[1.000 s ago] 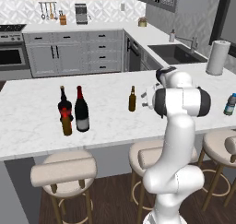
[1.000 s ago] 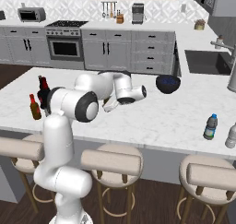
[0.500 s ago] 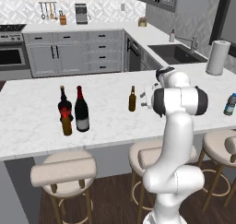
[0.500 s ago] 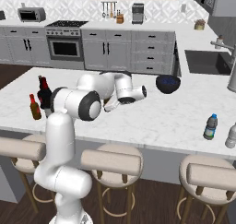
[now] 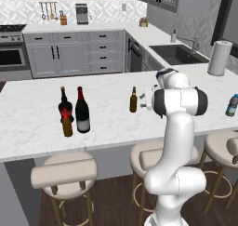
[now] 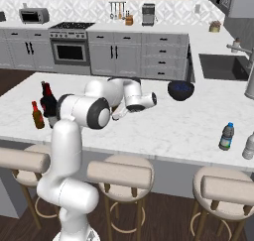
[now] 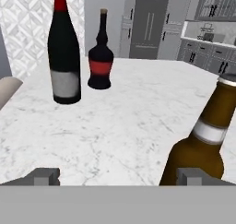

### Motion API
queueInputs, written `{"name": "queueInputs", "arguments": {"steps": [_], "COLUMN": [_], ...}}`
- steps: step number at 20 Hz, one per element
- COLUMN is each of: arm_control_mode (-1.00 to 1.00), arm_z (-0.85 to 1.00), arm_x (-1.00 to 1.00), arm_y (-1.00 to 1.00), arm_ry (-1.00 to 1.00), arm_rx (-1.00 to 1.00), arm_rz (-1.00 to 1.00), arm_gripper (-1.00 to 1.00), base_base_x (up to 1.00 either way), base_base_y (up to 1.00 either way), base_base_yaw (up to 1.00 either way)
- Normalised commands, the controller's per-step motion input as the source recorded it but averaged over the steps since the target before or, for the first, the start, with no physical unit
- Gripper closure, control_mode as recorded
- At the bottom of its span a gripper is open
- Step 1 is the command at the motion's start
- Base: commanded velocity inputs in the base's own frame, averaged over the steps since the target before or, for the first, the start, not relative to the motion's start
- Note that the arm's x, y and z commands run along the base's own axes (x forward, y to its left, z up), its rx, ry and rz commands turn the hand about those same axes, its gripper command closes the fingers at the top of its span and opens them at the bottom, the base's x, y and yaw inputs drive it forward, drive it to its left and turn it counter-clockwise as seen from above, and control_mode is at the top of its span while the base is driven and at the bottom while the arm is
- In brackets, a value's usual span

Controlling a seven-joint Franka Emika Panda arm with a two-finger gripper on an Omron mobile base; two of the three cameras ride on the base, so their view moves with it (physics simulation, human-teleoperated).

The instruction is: Move the plastic bottles in the middle to the plastics group, and the glass bottles in the middle to the glass group.

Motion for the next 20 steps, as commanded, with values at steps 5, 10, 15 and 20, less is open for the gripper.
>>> {"name": "queueInputs", "arguments": {"steps": [5, 10, 15, 20], "arm_control_mode": [-1.00, -1.00, -1.00, -1.00], "arm_z": [-0.07, -0.06, -0.07, -0.08], "arm_x": [0.12, 0.12, 0.16, 0.16], "arm_y": [0.02, 0.00, 0.00, -0.02], "arm_ry": [0.00, 0.00, 0.00, 0.00], "arm_rx": [0.00, 0.00, 0.00, 0.00], "arm_rz": [-0.01, -0.02, -0.03, -0.03], "arm_gripper": [-1.00, -1.00, -1.00, -1.00], "base_base_x": [0.00, 0.00, 0.00, 0.00], "base_base_y": [0.00, 0.00, 0.00, 0.00], "base_base_yaw": [0.00, 0.00, 0.00, 0.00]}}
